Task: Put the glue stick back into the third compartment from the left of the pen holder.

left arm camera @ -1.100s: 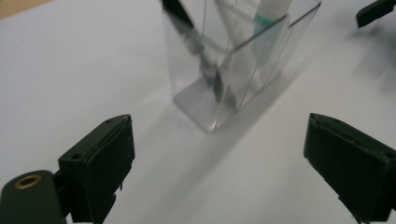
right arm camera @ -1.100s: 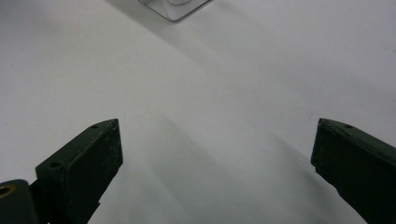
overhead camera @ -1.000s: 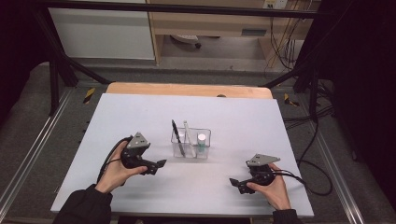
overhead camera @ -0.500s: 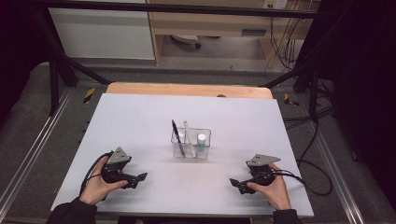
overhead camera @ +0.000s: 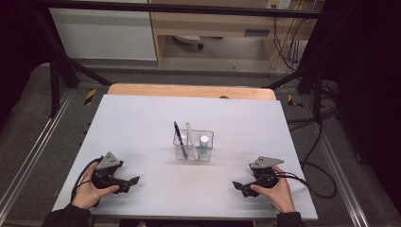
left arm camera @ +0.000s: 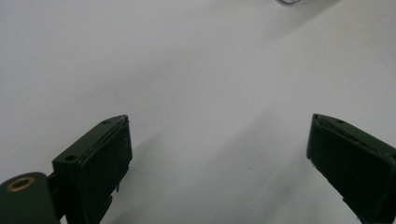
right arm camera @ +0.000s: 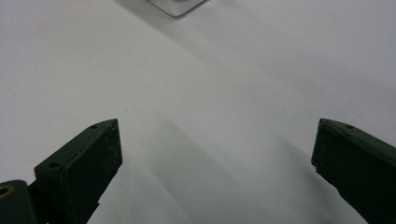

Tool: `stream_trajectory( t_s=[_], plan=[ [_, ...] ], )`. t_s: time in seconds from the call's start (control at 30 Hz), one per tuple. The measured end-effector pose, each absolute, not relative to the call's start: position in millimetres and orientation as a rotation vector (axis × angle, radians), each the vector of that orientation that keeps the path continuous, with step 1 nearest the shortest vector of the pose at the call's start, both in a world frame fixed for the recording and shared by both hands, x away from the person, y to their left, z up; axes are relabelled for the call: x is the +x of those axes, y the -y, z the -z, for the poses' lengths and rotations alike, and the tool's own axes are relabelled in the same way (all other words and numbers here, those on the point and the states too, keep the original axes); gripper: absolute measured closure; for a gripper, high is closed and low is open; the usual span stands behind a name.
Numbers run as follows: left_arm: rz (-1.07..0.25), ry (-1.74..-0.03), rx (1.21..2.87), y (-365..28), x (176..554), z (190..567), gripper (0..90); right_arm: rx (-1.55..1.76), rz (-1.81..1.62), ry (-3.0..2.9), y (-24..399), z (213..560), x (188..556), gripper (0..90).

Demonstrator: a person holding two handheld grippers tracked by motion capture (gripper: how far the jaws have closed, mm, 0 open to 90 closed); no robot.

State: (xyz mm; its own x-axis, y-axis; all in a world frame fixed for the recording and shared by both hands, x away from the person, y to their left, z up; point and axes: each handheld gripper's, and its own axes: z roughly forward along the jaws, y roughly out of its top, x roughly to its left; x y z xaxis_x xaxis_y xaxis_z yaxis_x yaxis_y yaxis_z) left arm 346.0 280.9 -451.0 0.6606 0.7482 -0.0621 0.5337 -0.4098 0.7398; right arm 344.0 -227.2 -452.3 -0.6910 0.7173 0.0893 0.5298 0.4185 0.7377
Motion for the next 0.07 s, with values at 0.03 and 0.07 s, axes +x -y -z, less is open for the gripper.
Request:
stream_trajectory(
  t_s=[0.03,0.07],
  plan=[
    [-0.356,-0.991,2.115,-281.0,345.7,451.7,6.8,1.097,-1.132,-2.439,227.3,452.3,343.9,2.4],
    [-0.355,-0.992,2.117,-281.0,345.8,452.6,6.8,1.1,-1.132,-2.438,227.4,452.3,343.9,2.4]
  ],
)
